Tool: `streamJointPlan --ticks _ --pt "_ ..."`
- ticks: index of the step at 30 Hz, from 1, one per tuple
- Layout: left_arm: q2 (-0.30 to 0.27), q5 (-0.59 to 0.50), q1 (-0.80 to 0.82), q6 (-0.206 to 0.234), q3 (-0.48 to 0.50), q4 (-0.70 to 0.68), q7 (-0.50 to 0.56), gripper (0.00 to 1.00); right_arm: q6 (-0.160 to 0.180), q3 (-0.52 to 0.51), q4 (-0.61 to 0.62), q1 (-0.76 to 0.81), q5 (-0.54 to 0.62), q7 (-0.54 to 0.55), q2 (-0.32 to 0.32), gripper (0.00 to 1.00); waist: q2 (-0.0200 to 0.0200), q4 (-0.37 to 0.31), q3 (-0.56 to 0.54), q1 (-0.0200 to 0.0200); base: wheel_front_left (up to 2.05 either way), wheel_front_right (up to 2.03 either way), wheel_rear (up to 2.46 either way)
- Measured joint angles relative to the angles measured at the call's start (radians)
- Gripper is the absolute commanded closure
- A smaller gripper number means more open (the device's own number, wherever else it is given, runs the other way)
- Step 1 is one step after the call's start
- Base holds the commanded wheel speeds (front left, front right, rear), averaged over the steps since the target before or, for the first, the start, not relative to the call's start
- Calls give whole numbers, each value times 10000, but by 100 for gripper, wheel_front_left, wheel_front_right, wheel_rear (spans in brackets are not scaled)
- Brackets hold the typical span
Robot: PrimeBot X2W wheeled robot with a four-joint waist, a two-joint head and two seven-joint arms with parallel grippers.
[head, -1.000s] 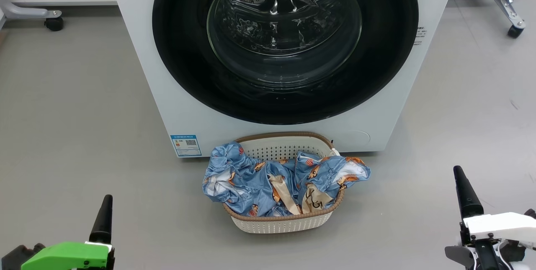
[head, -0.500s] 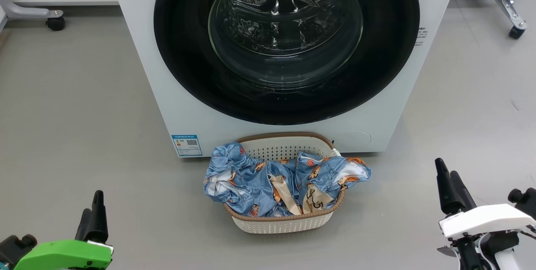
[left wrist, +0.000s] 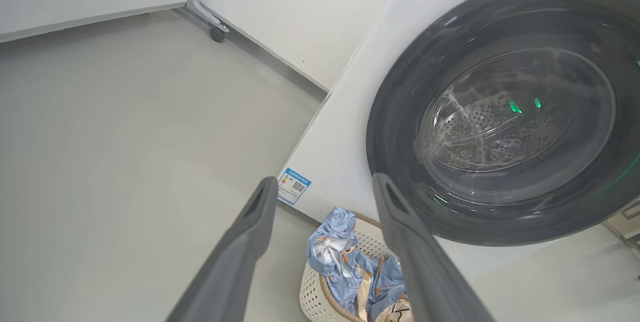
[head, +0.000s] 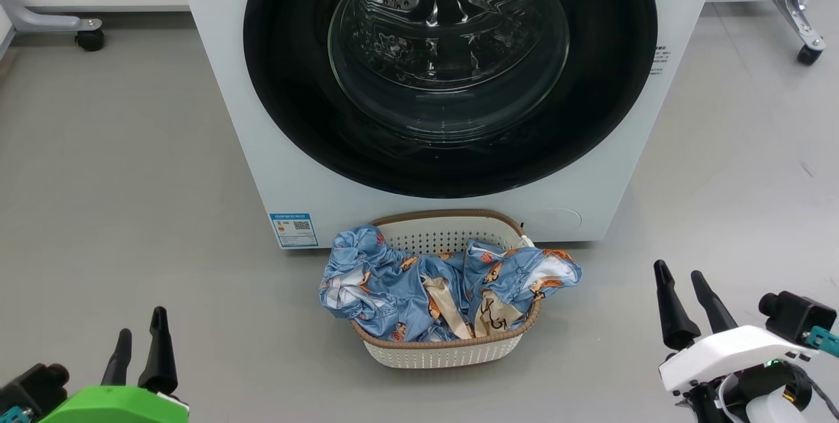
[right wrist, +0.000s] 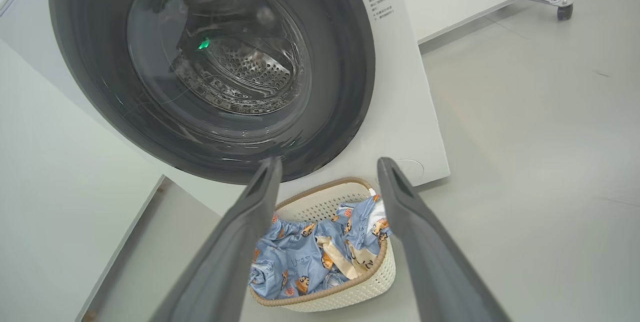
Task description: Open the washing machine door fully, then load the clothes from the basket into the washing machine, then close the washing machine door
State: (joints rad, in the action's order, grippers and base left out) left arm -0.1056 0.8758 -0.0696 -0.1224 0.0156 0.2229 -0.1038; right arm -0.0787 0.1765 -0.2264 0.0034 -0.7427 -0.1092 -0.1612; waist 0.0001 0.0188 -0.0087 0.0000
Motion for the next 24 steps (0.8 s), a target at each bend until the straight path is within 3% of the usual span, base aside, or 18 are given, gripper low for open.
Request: streamJointPlan --ticks 24 --pt "-58 -4387 -447 102 52 -468 -777 0 297 1133 -368 -37 3866 -734 -387 0 0 19 -184 0 0 0 0"
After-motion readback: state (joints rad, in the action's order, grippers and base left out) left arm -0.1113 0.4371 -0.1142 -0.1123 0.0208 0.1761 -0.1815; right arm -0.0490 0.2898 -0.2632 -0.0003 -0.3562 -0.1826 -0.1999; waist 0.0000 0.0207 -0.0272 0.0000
